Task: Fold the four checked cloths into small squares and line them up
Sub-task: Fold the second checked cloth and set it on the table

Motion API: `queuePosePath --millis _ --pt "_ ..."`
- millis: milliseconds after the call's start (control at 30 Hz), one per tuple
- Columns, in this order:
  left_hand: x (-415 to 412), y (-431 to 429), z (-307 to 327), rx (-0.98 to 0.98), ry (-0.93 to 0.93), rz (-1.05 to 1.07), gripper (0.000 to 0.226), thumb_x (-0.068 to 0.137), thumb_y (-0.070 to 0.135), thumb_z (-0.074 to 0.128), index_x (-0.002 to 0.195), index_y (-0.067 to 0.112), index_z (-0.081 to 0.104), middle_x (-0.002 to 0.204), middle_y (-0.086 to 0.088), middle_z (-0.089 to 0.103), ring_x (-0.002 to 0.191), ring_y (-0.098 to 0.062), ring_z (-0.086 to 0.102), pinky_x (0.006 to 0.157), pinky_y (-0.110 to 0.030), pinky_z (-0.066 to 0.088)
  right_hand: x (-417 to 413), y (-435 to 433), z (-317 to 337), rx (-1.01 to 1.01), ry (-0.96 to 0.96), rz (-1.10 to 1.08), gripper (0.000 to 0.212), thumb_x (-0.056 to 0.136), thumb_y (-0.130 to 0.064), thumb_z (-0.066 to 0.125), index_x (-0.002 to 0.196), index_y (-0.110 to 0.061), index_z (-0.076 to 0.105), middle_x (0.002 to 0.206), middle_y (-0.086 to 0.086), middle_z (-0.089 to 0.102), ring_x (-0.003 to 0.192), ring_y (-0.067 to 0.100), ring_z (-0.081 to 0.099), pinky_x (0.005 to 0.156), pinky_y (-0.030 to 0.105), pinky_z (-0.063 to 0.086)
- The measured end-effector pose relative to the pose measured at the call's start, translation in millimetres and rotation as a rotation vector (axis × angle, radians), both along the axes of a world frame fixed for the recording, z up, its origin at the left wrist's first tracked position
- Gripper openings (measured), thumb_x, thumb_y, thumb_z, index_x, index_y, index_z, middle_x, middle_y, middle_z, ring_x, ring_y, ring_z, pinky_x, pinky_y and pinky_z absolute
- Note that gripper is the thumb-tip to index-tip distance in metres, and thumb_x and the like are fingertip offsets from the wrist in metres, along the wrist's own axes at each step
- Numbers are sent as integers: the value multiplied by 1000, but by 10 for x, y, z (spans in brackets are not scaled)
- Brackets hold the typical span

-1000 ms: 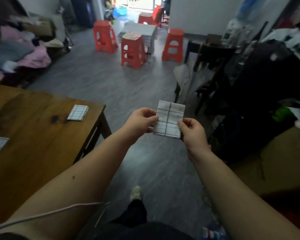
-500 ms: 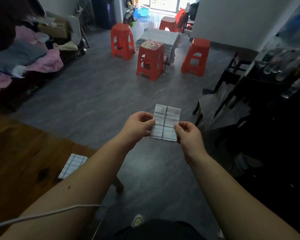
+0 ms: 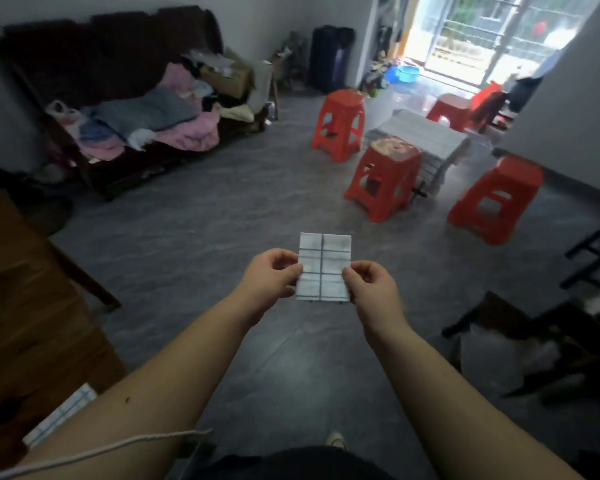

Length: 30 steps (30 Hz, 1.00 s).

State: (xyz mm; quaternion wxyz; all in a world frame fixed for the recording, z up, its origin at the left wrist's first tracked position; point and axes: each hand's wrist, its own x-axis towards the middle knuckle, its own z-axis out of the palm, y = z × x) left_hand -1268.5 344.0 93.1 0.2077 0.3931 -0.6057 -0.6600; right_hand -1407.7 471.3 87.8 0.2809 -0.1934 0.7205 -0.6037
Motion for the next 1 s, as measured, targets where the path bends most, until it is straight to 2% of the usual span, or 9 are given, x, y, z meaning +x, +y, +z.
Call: queuePosePath --millis 100,233,400,533,633,733,867,933,1000 --pt "-94 -344 7 9 -5 114 5 94 12 67 99 14 67 92 -5 72 81 -18 68 83 -46 58 -252 -500 30 23 3 119 4 94 -14 66 90 -14 65 85 4 70 76 13 65 68 31 51" --pt "7 -840 -55 36 -12 289 9 94 13 67 103 10 67 105 -15 72 84 -19 68 78 -41 57 -307 -1263 20 59 -1 275 5 93 -14 66 89 -15 67 81 0 71 71 9 64 64 27 50" --pt "449 -1575 -191 65 -14 508 14 95 13 65 109 7 65 108 -18 70 84 -20 67 69 -31 56 1 -2396 -40 112 8 485 3 93 -17 67 92 -14 68 88 6 73 78 16 66 70 33 55" --pt "1027 -2269 -269 81 20 702 8 96 8 63 104 10 63 100 -14 68 75 -16 65 65 -28 55 545 -3370 -101 145 10 676 3 92 -11 65 91 -12 67 88 8 73 76 16 66 72 34 57" --pt "1552 -2687 -309 83 18 835 9 97 7 62 104 10 62 99 -14 68 78 -17 67 62 -25 56 1085 -4004 -175 178 23 801 4 91 -9 64 91 -12 67 87 10 73 76 18 66 75 37 58" --pt "2051 -2875 -300 115 -12 974 12 97 8 63 108 11 63 103 -13 70 85 -19 68 62 -24 55 1626 -4459 -227 207 45 931 3 91 -13 64 91 -14 67 87 6 75 82 22 70 79 41 59" --pt "2753 -2809 -308 152 -55 1239 14 97 9 62 111 8 63 99 -6 69 78 -15 65 54 -18 49 2493 -4871 -289 248 89 1178 5 92 -13 65 89 -14 68 84 4 74 82 22 71 82 46 60" --pt "3056 -2682 -355 172 -74 1348 9 96 10 63 104 15 64 103 -8 71 82 -19 67 62 -27 56 2915 -4963 -339 258 110 1283 4 91 -14 66 89 -16 68 86 4 74 85 24 71 83 49 60" --pt "3328 -2557 -416 214 -77 1462 10 96 12 64 103 19 65 108 -10 72 92 -23 71 80 -43 61 3309 -5012 -393 271 132 1399 4 92 -16 66 89 -17 68 88 3 74 86 24 71 83 48 60"
